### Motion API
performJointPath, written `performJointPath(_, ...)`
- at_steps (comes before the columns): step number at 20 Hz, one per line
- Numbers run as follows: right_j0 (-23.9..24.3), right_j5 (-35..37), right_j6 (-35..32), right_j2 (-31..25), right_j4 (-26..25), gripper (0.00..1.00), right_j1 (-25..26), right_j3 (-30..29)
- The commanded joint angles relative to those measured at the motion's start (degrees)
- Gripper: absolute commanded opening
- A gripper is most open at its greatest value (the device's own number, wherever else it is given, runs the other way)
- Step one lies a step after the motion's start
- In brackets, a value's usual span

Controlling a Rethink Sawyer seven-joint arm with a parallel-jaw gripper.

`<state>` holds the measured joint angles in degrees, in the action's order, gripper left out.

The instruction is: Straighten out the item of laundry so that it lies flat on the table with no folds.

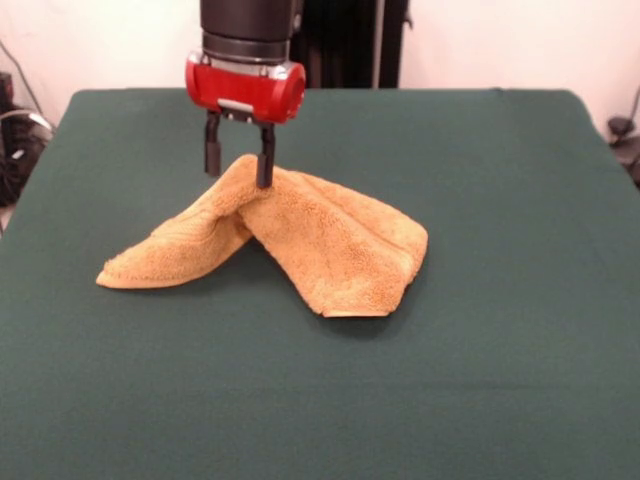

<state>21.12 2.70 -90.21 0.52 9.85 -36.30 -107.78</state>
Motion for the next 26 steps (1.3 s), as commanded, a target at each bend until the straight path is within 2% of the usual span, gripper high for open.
performJointPath(1, -2.1, -1.53, -16.28, -3.36, 4.49, 1.0, 4.45, -1.4)
performJointPath(9, -4.4, 0.92, -16.92, -1.97, 6.65, 1.0, 0.43, -3.48)
performJointPath(18, -5.68, 1.93, -16.37, -0.8, 8.81, 1.0, 0.19, -2.6)
performJointPath(26, -4.92, -2.04, -16.03, -1.69, 8.15, 1.0, 2.02, -3.27)
